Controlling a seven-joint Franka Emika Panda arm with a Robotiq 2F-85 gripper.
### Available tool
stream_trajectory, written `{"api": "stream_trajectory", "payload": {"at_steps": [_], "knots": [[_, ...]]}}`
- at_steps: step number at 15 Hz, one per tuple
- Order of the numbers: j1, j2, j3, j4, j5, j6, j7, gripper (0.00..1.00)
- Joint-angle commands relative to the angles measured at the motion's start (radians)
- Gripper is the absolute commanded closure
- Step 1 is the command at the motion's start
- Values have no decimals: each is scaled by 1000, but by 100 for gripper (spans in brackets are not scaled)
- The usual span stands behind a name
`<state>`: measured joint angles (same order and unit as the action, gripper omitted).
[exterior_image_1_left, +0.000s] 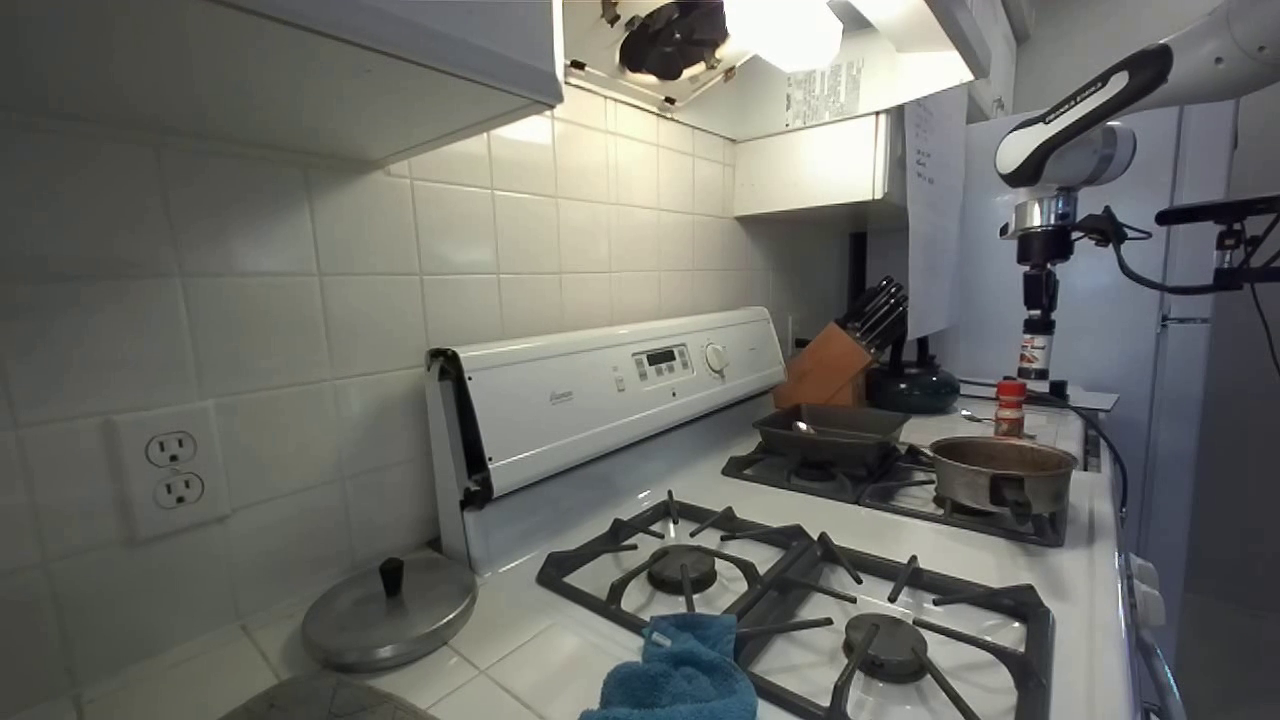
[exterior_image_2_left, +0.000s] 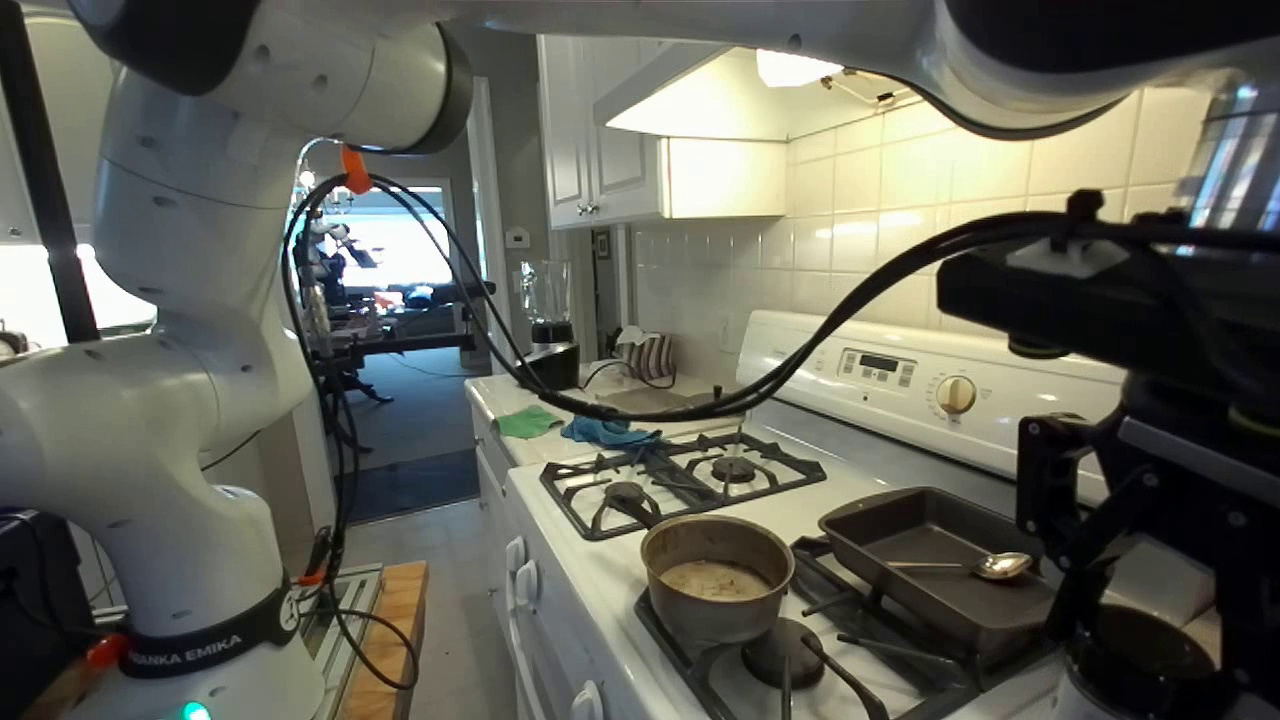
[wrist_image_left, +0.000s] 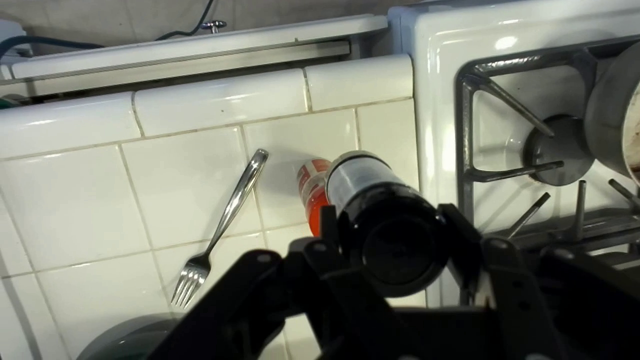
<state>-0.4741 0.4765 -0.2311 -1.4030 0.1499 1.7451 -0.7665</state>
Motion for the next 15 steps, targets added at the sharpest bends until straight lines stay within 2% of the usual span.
{"api": "stream_trajectory", "payload": {"at_steps": [1,15], "knots": [[-10,47,12,84,-30,-34,23,73],[-15,123,32,199,-32,-62,31,73]]}}
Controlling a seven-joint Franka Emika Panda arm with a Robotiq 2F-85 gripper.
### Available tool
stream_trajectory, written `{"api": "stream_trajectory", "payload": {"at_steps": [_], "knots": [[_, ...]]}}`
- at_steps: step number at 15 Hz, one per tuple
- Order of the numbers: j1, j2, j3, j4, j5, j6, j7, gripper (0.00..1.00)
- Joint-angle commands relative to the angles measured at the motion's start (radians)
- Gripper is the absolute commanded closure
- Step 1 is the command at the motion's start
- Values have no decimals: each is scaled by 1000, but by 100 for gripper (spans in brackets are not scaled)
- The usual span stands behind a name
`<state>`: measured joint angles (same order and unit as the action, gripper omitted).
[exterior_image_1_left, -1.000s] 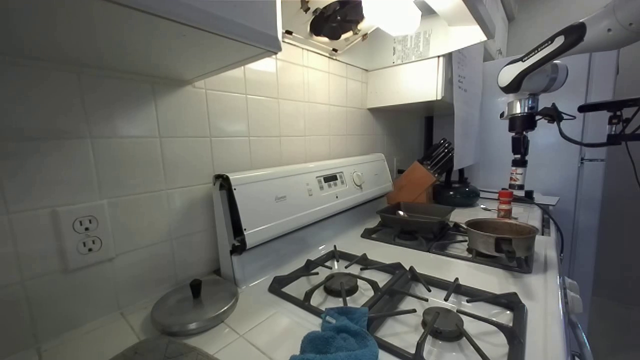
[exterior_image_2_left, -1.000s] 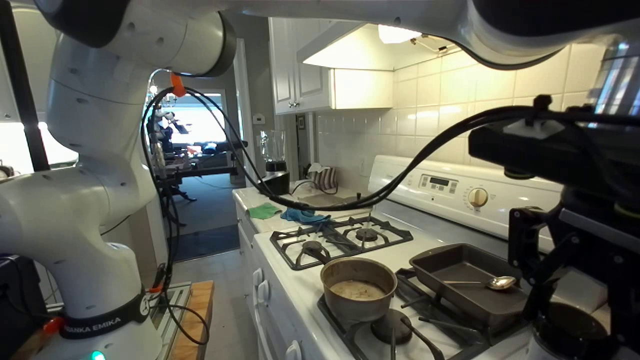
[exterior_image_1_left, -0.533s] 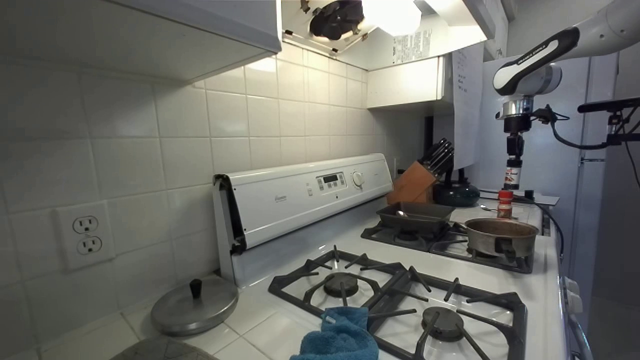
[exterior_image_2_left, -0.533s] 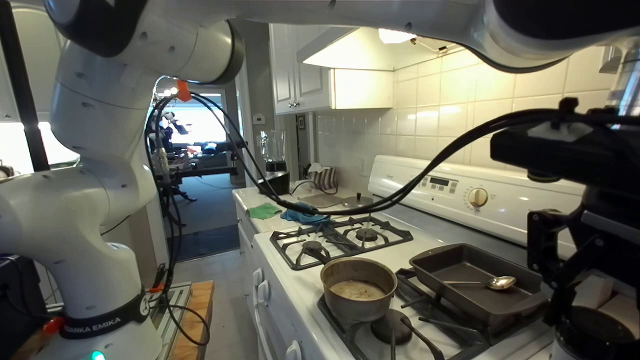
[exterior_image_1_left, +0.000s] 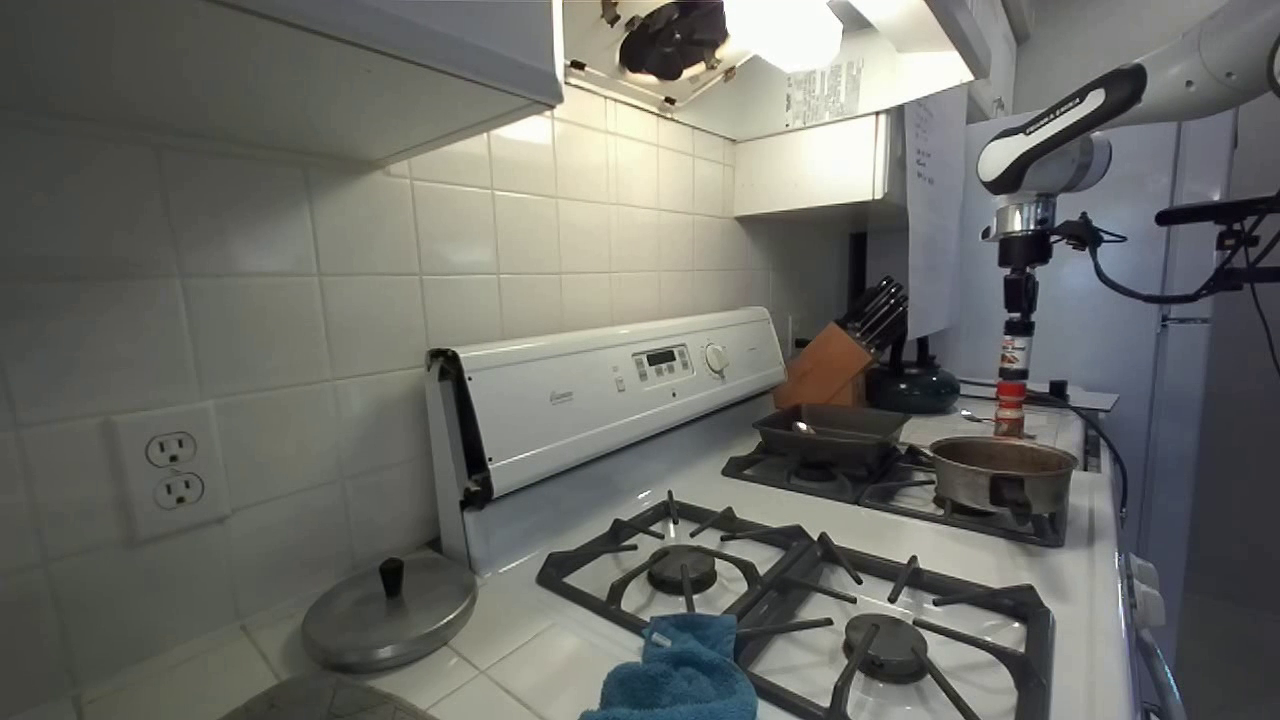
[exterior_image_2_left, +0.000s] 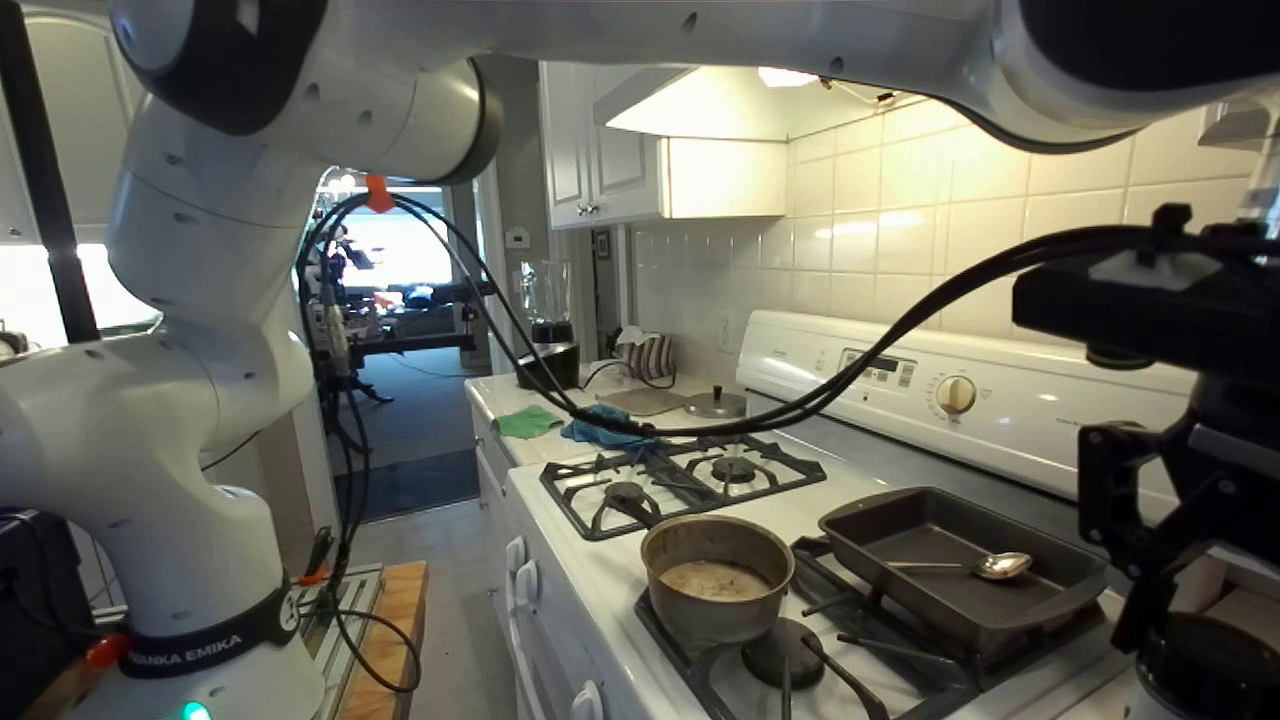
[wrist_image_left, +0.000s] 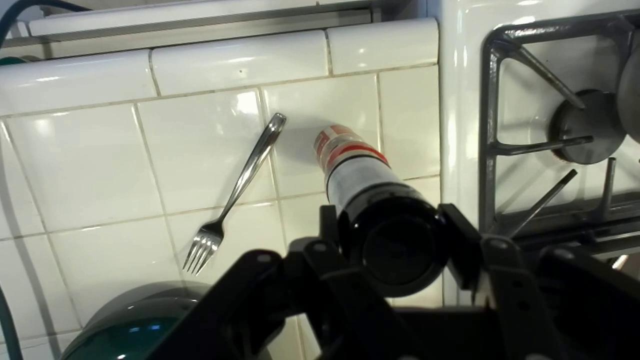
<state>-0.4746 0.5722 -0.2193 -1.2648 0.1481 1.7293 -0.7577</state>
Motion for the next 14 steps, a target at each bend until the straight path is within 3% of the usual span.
{"api": "stream_trajectory", "payload": {"at_steps": [1,14], "knots": [[-13,25,21,58,-32,-52,23,73],[-8,30,26,57,-49,-54,36,73]]}}
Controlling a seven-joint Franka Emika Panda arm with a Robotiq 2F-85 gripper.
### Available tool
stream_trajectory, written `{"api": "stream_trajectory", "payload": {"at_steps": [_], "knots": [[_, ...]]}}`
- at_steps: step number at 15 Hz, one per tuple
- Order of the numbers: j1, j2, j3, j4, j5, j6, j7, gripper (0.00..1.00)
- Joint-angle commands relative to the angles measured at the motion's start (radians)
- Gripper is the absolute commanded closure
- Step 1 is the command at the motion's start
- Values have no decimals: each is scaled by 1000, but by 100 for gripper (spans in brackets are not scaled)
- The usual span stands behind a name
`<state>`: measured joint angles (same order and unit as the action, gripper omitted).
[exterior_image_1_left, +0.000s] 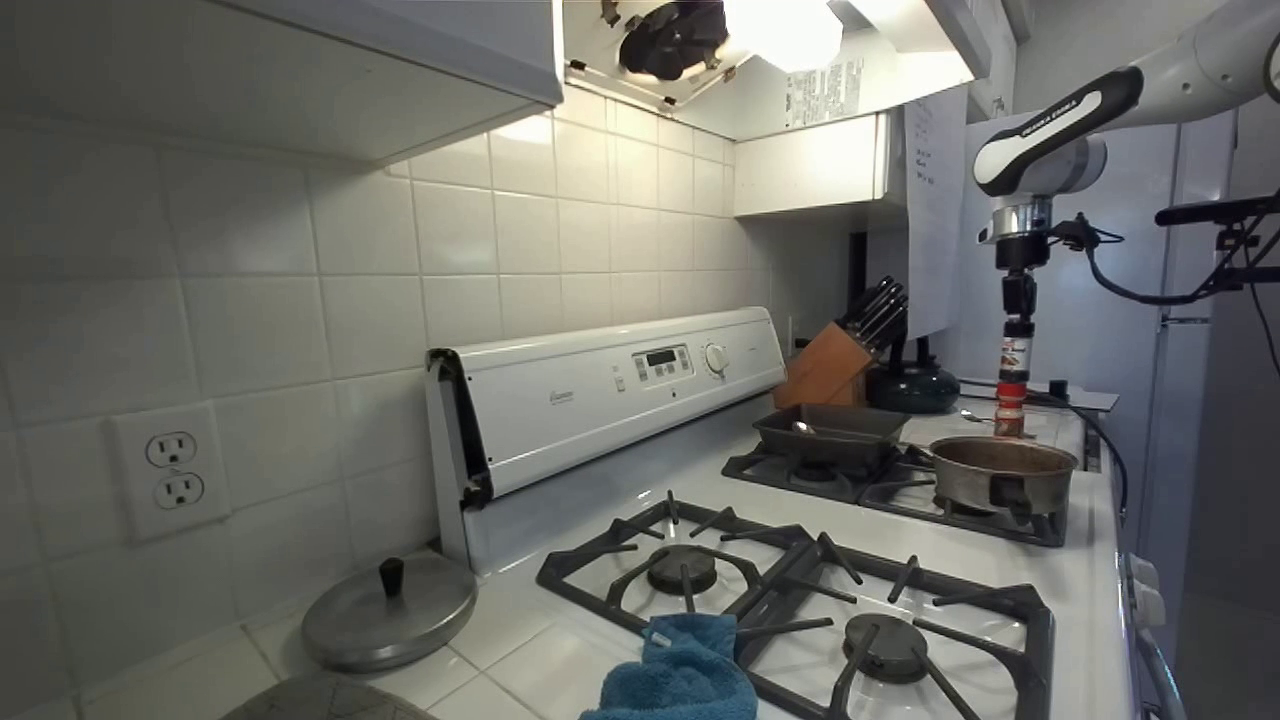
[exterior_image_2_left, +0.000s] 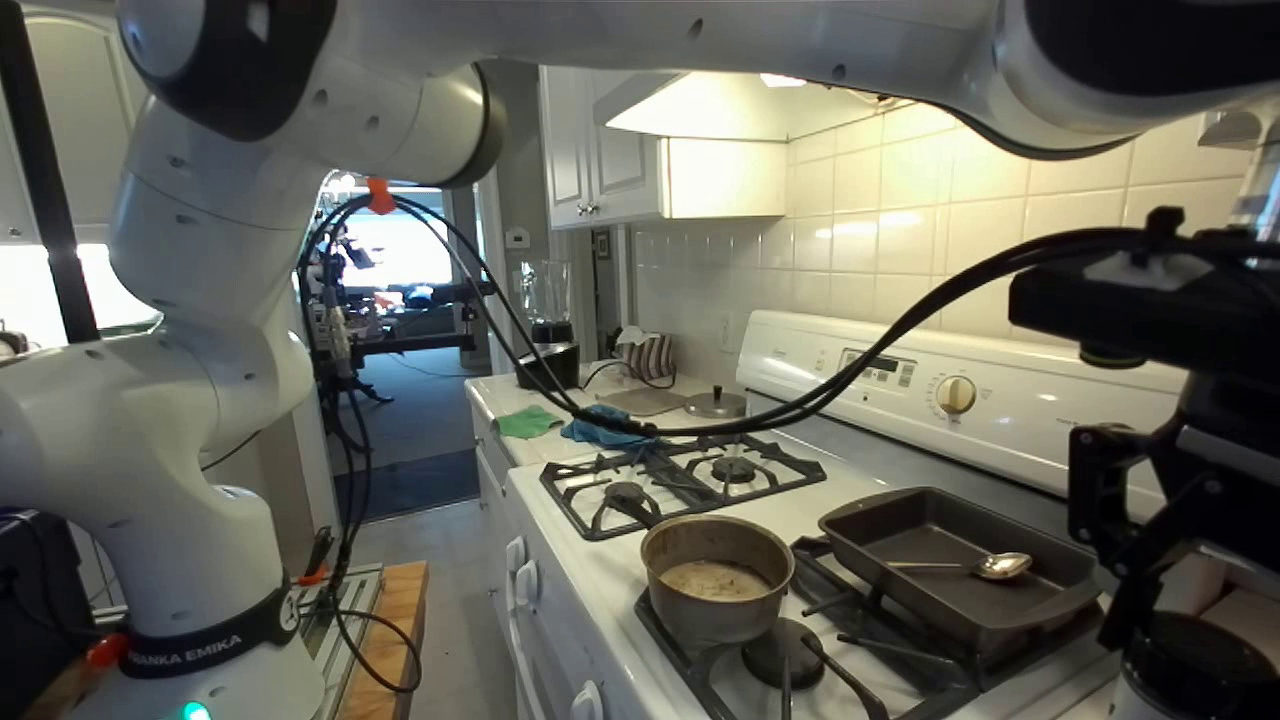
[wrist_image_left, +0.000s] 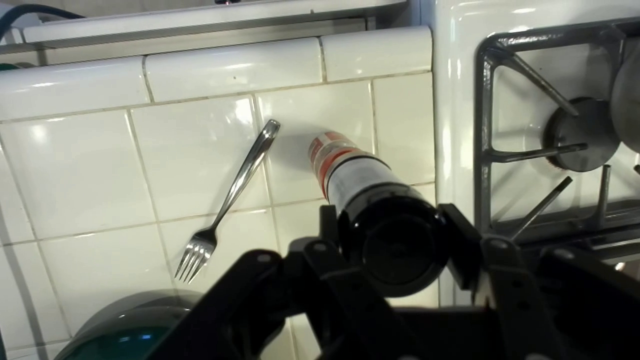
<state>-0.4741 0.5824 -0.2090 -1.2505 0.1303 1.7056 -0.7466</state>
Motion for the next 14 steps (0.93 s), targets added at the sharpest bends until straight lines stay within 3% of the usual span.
{"api": "stream_trajectory", "payload": {"at_steps": [1,14], "knots": [[-8,22,16,44,-32,-31,25,73],[-6,24,16,48,-45,-29,33,73]]}}
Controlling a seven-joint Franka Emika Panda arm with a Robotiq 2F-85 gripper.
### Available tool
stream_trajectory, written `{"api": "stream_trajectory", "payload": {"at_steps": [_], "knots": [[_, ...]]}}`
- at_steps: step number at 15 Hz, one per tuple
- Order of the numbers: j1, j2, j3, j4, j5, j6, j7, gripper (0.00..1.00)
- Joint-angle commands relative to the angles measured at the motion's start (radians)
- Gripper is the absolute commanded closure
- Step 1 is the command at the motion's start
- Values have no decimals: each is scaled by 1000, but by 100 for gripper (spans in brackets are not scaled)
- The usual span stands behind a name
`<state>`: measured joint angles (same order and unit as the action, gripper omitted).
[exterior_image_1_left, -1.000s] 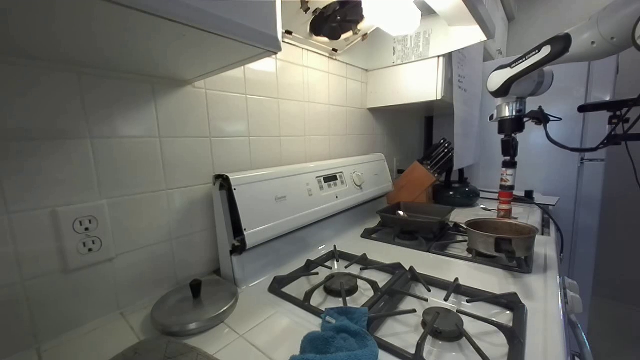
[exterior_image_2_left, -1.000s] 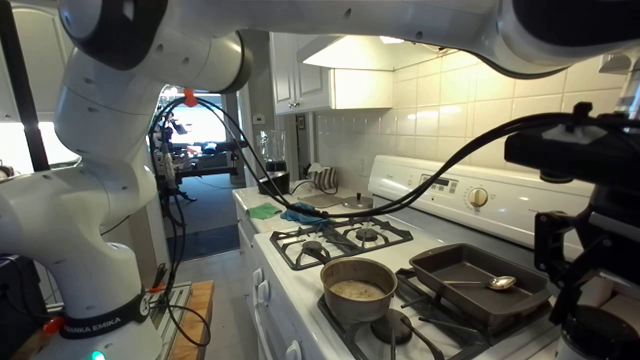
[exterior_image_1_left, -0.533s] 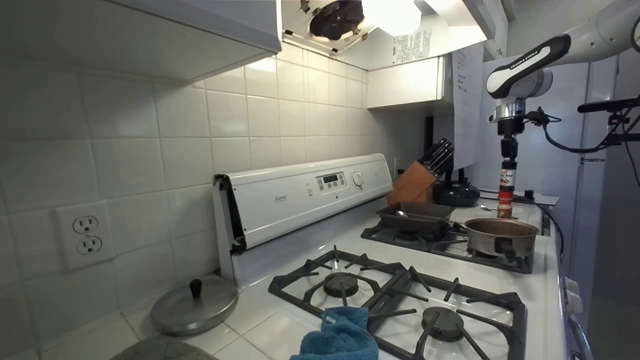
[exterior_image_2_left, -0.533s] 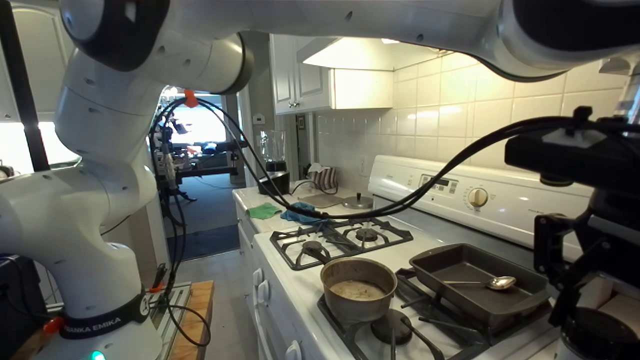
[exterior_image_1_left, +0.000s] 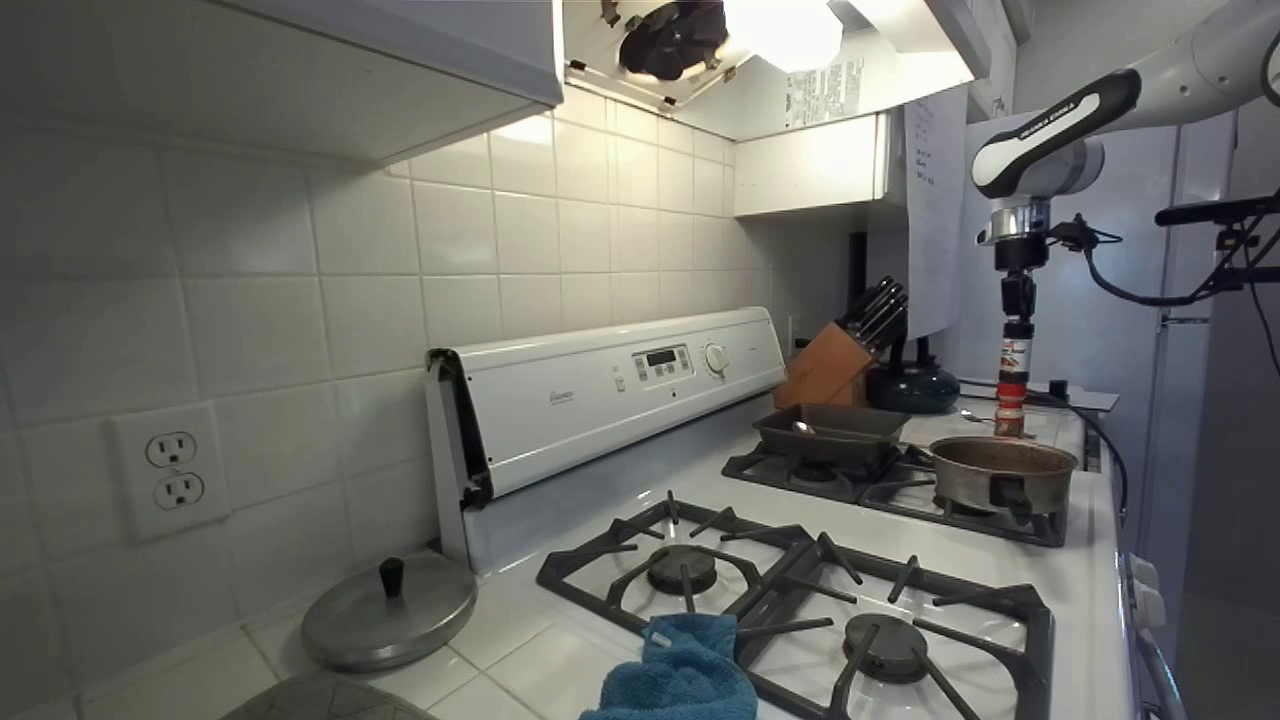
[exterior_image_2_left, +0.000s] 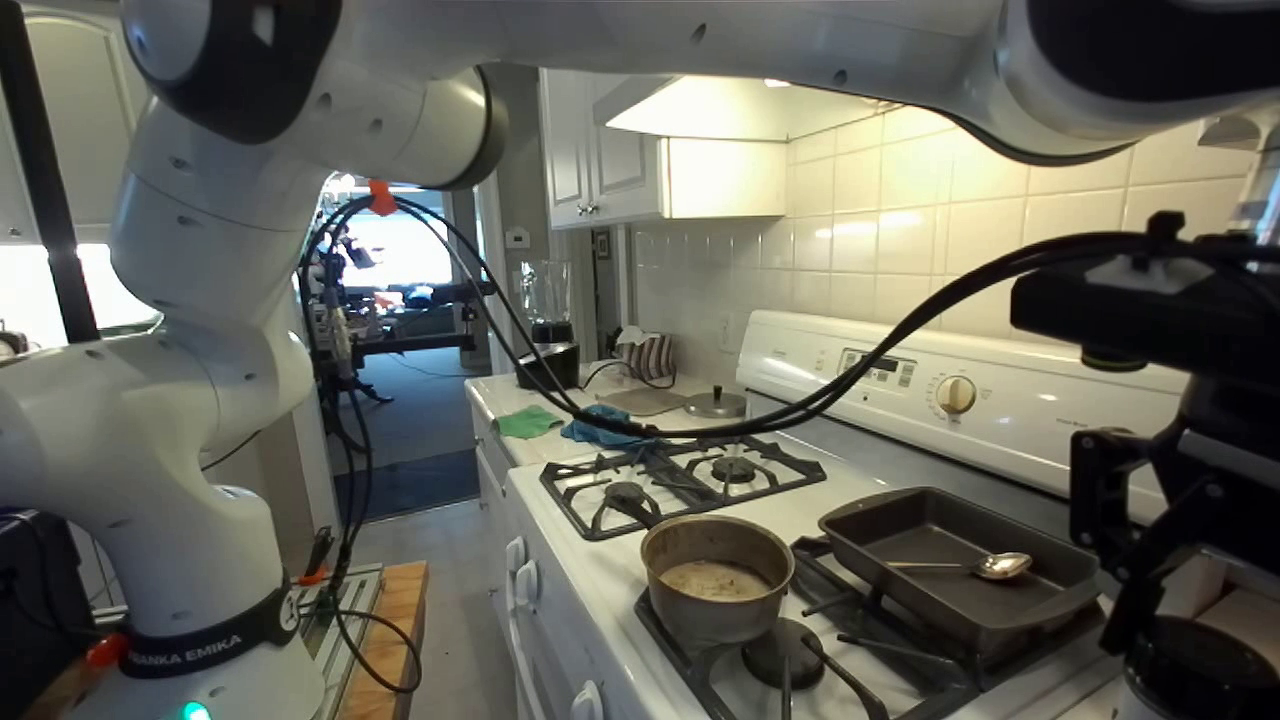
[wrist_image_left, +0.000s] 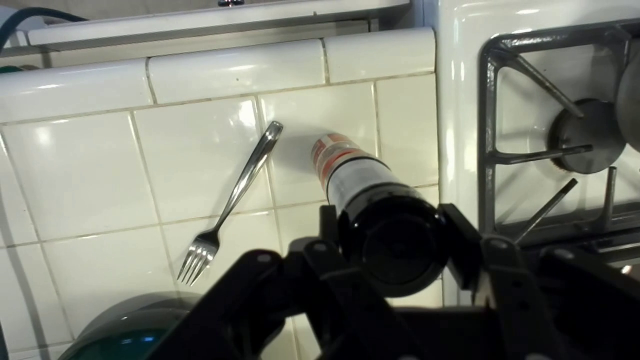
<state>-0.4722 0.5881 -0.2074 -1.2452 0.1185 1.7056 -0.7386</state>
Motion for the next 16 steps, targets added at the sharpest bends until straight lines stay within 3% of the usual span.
{"api": "stream_trajectory", "payload": {"at_steps": [1,2,4,6,9,16], "knots": [[-8,19,15,43,-33,-29,24,73],[-8,19,15,43,-32,-31,25,73],[-9,19,16,43,-31,-32,26,22],[-9,18,17,42,-30,-32,27,18],[-10,13,19,40,-26,-33,24,1],[7,-58,7,-42,19,7,8,0]]}}
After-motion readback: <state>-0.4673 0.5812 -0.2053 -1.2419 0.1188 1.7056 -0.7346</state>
